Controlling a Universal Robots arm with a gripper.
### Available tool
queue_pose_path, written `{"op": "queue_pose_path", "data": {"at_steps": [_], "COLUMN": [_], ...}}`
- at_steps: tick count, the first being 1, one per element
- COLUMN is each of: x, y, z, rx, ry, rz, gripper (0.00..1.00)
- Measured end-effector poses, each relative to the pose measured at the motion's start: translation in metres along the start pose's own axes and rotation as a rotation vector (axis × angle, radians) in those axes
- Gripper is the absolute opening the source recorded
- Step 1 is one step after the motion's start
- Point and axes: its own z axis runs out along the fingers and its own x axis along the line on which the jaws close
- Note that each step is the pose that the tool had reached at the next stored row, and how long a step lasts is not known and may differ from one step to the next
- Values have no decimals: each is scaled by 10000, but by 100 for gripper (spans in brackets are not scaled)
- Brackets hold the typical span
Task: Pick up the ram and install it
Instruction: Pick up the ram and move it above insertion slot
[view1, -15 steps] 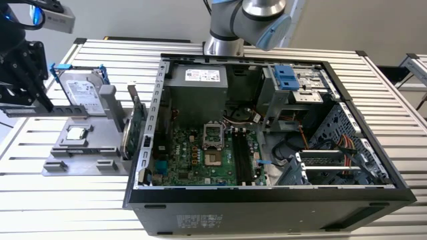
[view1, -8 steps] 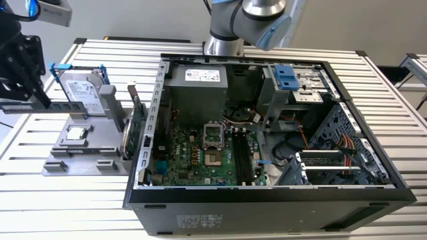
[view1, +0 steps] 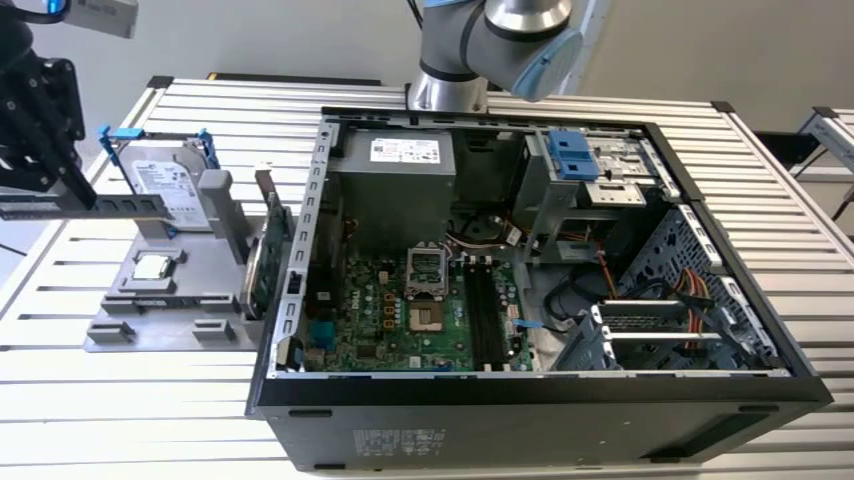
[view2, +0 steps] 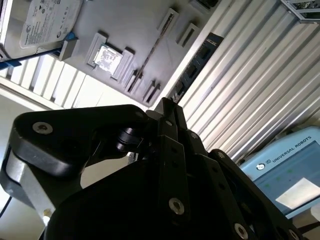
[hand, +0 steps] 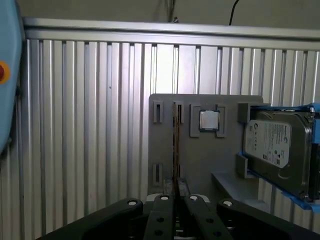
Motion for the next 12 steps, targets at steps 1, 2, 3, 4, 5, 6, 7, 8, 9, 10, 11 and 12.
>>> {"op": "queue_pose_path", "data": {"at_steps": [1, 2, 3, 4, 5, 6, 7, 8, 9, 10, 11, 12], "x": [0, 0, -1, -1, -1, -1, -1, -1, -1, -1, -2, -2], "y": [0, 0, 0, 0, 0, 0, 0, 0, 0, 0, 0, -3], "z": [-9, -16, -24, -29, -32, -32, -32, -32, -32, -32, -32, -33], "rx": [2, 4, 6, 8, 8, 8, 8, 8, 8, 8, 8, 6], "ry": [1, 0, 0, 0, 0, 0, 0, 0, 0, 0, 0, 1], "rz": [0, 0, 0, 0, 0, 0, 0, 0, 0, 0, 0, 0], "gripper": [0, 0, 0, 0, 0, 0, 0, 0, 0, 0, 0, 0]}}
